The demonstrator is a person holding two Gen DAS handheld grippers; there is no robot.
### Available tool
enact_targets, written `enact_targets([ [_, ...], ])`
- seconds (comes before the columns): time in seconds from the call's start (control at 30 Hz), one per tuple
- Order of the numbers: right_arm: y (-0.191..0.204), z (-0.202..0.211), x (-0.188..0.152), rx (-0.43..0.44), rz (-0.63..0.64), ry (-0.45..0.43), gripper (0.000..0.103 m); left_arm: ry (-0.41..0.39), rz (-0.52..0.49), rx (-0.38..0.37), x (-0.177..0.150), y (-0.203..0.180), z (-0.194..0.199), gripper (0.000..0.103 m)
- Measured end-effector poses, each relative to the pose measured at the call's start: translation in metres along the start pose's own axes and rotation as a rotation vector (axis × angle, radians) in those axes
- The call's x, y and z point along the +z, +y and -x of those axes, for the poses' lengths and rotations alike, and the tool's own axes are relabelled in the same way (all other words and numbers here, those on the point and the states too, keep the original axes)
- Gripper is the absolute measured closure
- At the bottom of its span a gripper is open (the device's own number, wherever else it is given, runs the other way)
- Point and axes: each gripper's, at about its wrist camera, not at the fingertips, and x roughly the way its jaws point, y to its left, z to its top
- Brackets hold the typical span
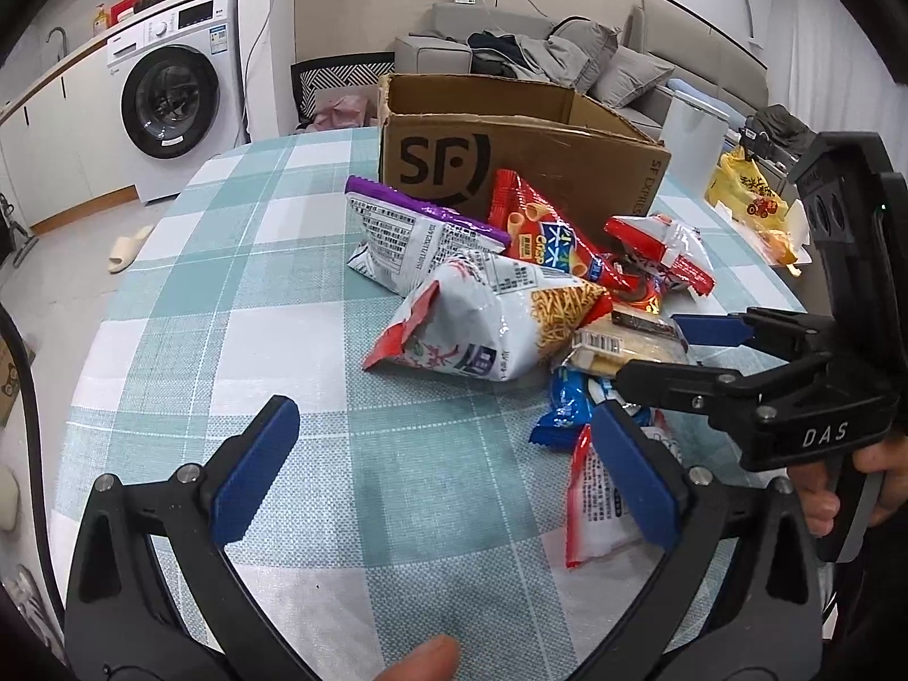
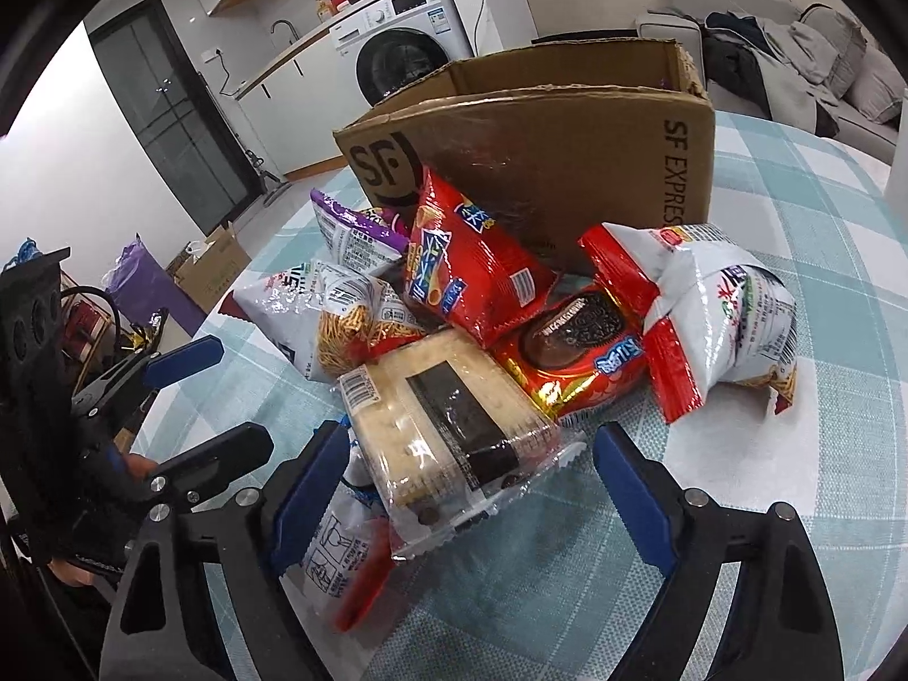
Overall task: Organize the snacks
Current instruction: 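Grasp the wafer pack with the right gripper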
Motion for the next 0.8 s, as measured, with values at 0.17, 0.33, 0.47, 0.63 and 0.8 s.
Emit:
enact_targets([
  [0.17,0.0,-0.002,0.006,0.046,-0.01,-0.02,0.013,-0.001,-0.001,0.002,0.0,0.0,-0.001,0.001],
  [0.33,0.004,-0.004,0.01,0.058,0.007,-0.021,0.017,-0.002,0.001,0.001,0.0,0.002,-0.001,0.001],
  [0.47,0.011,-0.002,0.006,0.065,0.057,-0.003,0.022,-0.003,0.001,0.001,0.0,0.002,0.0,0.001],
  [0.63,0.012,-0.002,0.006,0.065,0.078,0.005,0.024,-0.003,-0.001,-0.001,0.0,0.002,0.0,0.001],
  [0.8,0.017,-0.008,0.004,0.044,0.098,0.011,0.032,-0.001,-0.001,-0.005,-0.001,0.002,0.0,0.001],
])
